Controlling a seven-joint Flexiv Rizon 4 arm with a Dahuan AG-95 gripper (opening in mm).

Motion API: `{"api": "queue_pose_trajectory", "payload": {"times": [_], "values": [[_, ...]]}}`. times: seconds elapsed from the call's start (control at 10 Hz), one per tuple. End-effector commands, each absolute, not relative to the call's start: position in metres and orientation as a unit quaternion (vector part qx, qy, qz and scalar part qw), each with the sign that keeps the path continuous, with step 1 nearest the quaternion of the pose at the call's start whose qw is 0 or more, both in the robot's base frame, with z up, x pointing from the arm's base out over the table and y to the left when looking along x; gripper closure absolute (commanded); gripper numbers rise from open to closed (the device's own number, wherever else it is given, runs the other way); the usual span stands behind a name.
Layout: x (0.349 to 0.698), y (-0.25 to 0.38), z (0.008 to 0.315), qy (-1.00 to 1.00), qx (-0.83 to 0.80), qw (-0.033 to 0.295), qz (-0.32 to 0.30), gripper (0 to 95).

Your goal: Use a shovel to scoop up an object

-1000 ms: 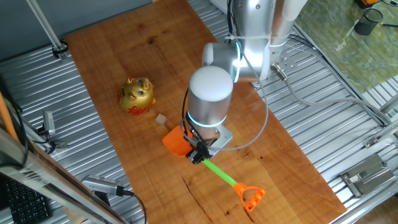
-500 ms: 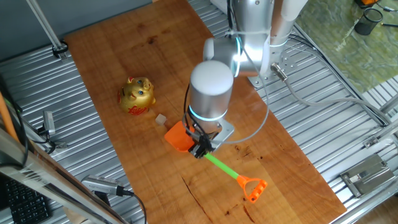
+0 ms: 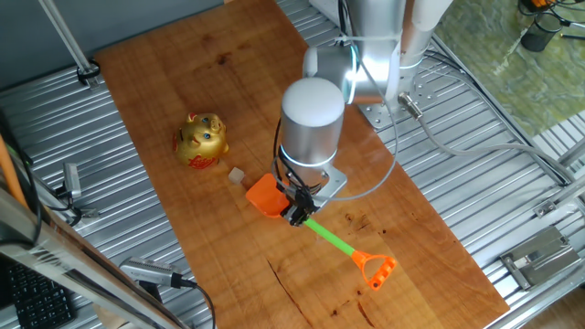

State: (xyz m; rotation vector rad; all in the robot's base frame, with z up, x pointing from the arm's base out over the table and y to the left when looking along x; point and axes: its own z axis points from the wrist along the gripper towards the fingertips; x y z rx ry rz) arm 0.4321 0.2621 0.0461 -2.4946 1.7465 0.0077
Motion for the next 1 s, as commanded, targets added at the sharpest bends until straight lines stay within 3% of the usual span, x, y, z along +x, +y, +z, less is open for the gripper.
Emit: {"api": "queue_pose_trajectory", "payload": {"times": [0.1, 1.0], "values": [[0.4322, 0.2621, 0.0455, 0.574, -0.817, 0.05, 0.003, 95.0], [0.433, 0.2614, 0.0501, 0.589, -0.804, 0.076, 0.03, 95.0]]}}
